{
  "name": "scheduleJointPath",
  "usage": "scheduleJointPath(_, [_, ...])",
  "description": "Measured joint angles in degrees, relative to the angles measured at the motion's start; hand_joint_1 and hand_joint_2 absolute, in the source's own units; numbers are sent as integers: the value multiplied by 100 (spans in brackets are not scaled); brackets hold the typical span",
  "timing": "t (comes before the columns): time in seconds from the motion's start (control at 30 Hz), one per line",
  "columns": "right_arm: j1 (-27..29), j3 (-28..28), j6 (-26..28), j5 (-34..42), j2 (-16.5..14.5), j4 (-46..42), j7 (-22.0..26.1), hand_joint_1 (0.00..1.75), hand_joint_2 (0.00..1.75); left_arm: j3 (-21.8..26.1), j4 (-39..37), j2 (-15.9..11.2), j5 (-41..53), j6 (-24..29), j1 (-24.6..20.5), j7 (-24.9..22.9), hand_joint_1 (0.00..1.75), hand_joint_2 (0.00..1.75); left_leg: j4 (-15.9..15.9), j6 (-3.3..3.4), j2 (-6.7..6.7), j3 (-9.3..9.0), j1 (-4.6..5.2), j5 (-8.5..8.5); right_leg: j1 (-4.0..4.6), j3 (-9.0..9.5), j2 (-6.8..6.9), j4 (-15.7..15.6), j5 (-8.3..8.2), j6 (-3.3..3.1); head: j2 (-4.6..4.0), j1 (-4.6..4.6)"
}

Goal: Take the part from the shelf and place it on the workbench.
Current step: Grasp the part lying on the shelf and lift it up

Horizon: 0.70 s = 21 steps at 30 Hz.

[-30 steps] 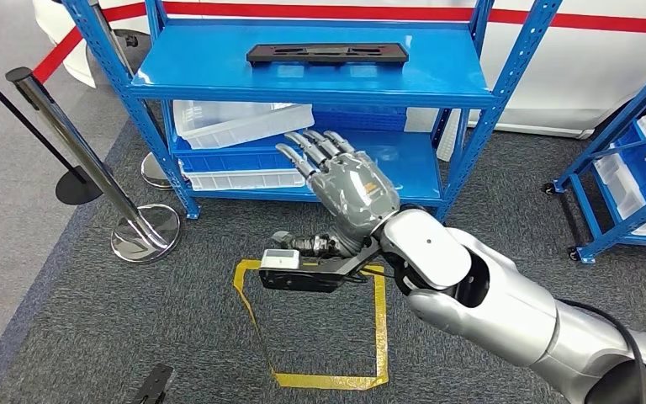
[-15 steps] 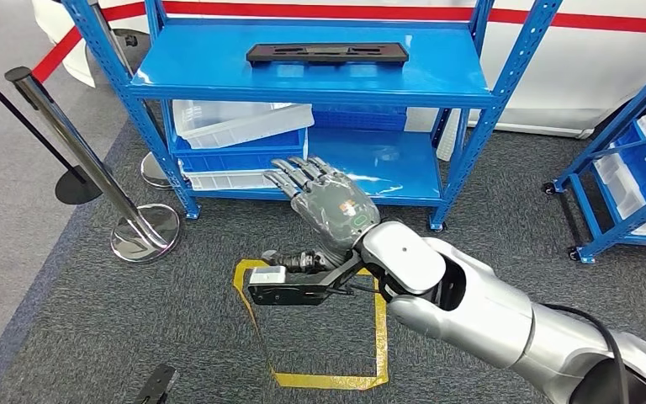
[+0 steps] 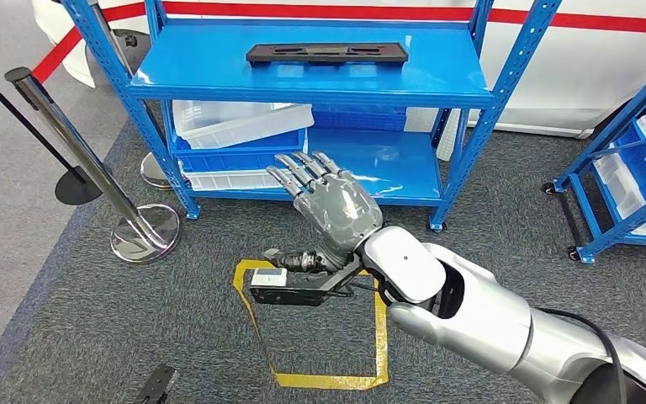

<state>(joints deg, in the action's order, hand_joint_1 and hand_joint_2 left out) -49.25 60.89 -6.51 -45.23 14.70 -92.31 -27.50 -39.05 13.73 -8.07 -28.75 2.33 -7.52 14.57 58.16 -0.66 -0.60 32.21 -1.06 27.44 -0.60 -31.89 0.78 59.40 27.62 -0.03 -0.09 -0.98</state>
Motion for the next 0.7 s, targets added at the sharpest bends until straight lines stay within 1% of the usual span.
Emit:
scheduleJointPath(0.2, [204, -9, 434, -665, 5, -1, -10, 0, 0, -7, 0, 0, 3, -2, -7, -10, 0, 0, 0, 0, 0, 0, 0, 0, 0, 0, -1, 0, 0, 0, 0, 0])
scheduleJointPath(0.3, [309, -27, 555, -902, 7, -1, -33, 0, 0, -12, 0, 0, 3, -2, -13, -16, 0, 0, 0, 0, 1, 0, 0, 0, 0, 0, 0, 0, 0, 0, 0, 0])
scheduleJointPath(0.57, [466, -127, 600, -1035, 5, 1, -39, 0, 0, -107, 0, 0, 29, -2, -36, -33, 0, 0, 34, 12, 1, 15, 5, 8, -25, 0, 0, -7, -6, 5, 0, -1])
scheduleJointPath(0.7, [486, -222, 582, -985, 5, 6, -46, 0, 0, -132, 0, -9, 29, -2, -42, -37, 0, 0, 65, 44, 1, 37, 22, 25, -42, -3, 1, -9, -16, 33, 0, -2])
